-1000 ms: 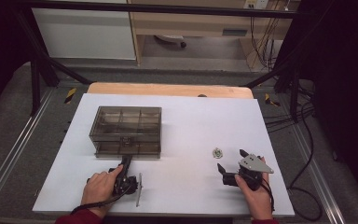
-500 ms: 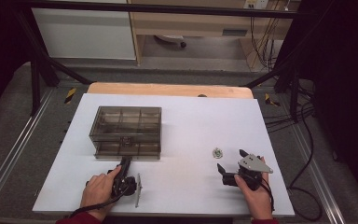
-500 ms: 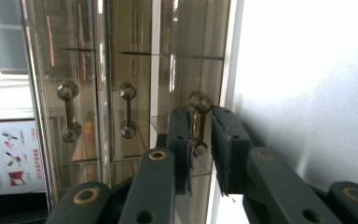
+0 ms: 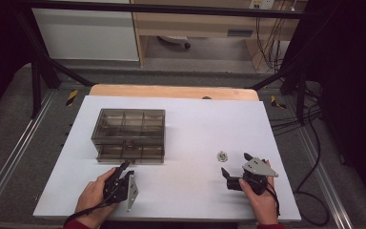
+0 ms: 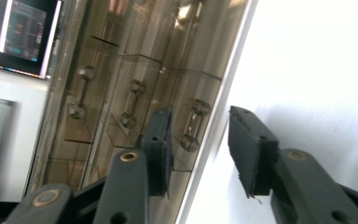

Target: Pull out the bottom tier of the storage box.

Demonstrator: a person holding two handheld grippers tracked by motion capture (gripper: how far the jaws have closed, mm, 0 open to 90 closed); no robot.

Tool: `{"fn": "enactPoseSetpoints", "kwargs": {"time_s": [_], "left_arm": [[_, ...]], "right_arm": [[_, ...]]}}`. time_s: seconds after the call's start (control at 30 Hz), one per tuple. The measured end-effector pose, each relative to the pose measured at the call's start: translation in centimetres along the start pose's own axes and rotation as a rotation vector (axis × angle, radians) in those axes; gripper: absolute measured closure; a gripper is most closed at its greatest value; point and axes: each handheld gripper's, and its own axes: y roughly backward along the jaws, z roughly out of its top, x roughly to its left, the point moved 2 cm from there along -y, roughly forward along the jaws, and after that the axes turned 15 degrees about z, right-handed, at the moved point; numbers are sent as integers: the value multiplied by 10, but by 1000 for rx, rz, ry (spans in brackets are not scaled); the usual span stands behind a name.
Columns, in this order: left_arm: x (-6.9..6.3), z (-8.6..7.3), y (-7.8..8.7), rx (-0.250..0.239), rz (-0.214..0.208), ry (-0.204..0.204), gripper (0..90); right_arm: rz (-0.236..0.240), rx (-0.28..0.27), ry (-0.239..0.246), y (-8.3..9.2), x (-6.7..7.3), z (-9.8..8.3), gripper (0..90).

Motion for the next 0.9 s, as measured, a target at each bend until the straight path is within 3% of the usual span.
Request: {"fn": "enactPoseSetpoints", "kwargs": {"time_s": [0.07,0.17,0.37,0.47,0.6,0.67,0.9], "left_arm": [[9,1,0,-15,-56,73,517],[18,4,-3,-38,-116,135,429],[39,16,-13,-61,-256,214,333],[45,22,-16,-62,-306,225,306],[43,26,-19,-54,-353,229,254],[39,29,-21,-41,-359,196,212],[38,33,-30,-50,-414,214,245]], "right_arm": [[1,1,-3,0,1,0,26],[1,-1,-2,0,1,0,26],[2,-9,-2,1,0,1,30],[5,-9,-1,1,0,1,30],[7,-10,-2,1,1,1,30],[7,-10,-5,1,0,1,30],[7,-12,-9,2,0,1,31]]}}
